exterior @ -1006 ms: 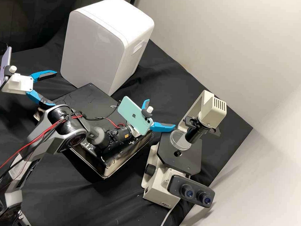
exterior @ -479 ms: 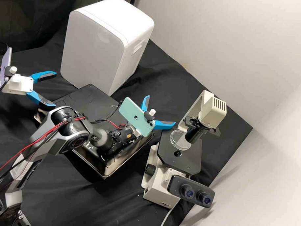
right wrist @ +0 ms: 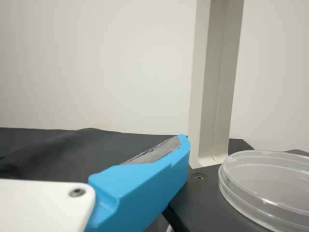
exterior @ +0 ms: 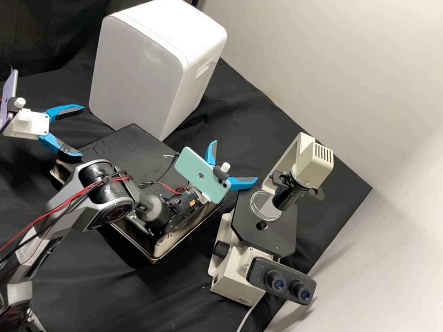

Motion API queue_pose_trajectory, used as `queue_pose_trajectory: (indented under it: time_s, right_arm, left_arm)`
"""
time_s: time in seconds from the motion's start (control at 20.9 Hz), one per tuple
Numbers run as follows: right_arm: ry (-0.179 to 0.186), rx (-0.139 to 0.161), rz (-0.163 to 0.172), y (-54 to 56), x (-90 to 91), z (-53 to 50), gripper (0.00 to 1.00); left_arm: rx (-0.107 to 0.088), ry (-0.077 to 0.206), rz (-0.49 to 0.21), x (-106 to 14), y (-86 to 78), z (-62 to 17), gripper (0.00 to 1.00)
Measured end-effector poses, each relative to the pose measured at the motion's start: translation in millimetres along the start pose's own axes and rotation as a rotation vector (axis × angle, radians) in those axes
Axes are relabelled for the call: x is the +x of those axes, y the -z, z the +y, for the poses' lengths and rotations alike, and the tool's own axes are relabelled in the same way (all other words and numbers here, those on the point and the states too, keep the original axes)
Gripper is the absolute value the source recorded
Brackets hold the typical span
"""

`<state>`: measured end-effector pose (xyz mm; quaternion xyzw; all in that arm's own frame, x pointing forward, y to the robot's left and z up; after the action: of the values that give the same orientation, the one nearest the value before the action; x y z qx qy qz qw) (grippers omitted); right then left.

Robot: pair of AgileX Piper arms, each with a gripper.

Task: Place the petri dish on the microscope

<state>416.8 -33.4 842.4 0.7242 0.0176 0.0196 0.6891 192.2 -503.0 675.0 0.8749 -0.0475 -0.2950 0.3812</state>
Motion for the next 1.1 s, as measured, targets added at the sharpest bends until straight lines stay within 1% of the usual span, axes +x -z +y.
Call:
queue_pose_trajectory:
  time_s: [0.1, 0.14, 0.34, 0.96, 1.1]
  right_arm:
    - [0.006, -0.001, 0.010, -0.7, -0.9, 0.8, 1.00]
    - [0.007, -0.002, 0.008, -1.9, -1.3, 0.8, 1.00]
    - [0.000, 0.003, 0.021, -3.1, -1.2, -0.3, 1.00]
    - [0.002, 0.005, 0.019, -3.9, -2.7, -1.6, 1.00]
    - [-0.016, 0.019, 0.008, -3.9, -6.6, -0.2, 1.00]
  left_arm:
    - [0.000, 0.000, 0.000, 0.0, 0.0, 0.0, 1.00]
    - [0.000, 0.000, 0.000, 0.0, 0.0, 0.0, 1.00]
    - [0.000, -0.002, 0.000, 0.0, 0.0, 0.2, 1.00]
    - [0.000, -0.002, 0.000, 0.0, 0.0, 0.2, 1.00]
    - [0.000, -0.005, 0.000, 0.1, 0.0, 0.2, 1.00]
